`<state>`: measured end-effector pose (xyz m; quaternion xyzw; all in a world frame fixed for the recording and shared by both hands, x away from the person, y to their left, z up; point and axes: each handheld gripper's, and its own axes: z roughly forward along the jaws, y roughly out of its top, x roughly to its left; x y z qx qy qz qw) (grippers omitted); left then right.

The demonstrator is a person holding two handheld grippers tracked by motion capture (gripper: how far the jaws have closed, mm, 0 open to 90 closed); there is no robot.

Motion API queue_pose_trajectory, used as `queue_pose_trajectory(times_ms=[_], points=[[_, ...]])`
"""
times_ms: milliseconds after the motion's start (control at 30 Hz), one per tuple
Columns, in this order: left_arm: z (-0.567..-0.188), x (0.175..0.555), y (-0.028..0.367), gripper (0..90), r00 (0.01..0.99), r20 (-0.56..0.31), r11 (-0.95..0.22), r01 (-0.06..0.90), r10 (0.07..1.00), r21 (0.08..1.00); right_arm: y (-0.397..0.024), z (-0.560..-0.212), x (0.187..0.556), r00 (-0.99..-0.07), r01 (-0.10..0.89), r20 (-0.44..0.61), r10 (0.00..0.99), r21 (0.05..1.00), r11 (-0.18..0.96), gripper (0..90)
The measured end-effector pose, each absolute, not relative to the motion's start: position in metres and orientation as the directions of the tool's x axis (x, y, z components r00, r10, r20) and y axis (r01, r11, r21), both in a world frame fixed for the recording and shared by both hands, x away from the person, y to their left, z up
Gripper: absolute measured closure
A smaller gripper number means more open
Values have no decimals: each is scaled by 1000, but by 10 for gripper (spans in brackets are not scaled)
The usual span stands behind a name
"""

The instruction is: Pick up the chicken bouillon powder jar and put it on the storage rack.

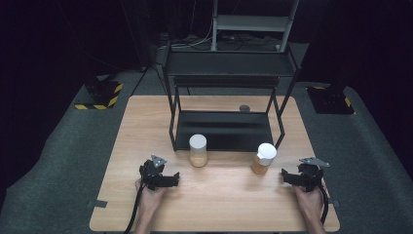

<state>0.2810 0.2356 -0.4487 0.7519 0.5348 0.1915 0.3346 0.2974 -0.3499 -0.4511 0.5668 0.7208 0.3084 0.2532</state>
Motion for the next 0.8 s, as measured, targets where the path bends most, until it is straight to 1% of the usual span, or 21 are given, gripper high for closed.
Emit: queue_pose_trajectory(times_ms=[167, 267, 567, 667, 800], points=[[-445, 279, 238, 12, 389, -97, -206, 664, 916, 719, -350, -451, 297, -228, 661, -15, 973, 731, 167, 27], [-440, 280, 234, 28, 434, -109, -226, 649, 894, 726, -349, -451, 297, -226, 661, -15, 974, 732, 165, 30], [-429, 288, 211, 31, 489, -84, -274, 612, 868, 742, -349, -451, 297, -226, 660, -15, 974, 733, 165, 30], [-424, 299, 202, 35, 517, -87, -294, 608, 851, 737, -349, -451, 297, -226, 661, -15, 974, 733, 164, 31], [-420, 305, 194, 43, 530, -78, -312, 605, 845, 733, -349, -451, 297, -226, 660, -16, 974, 733, 165, 31]])
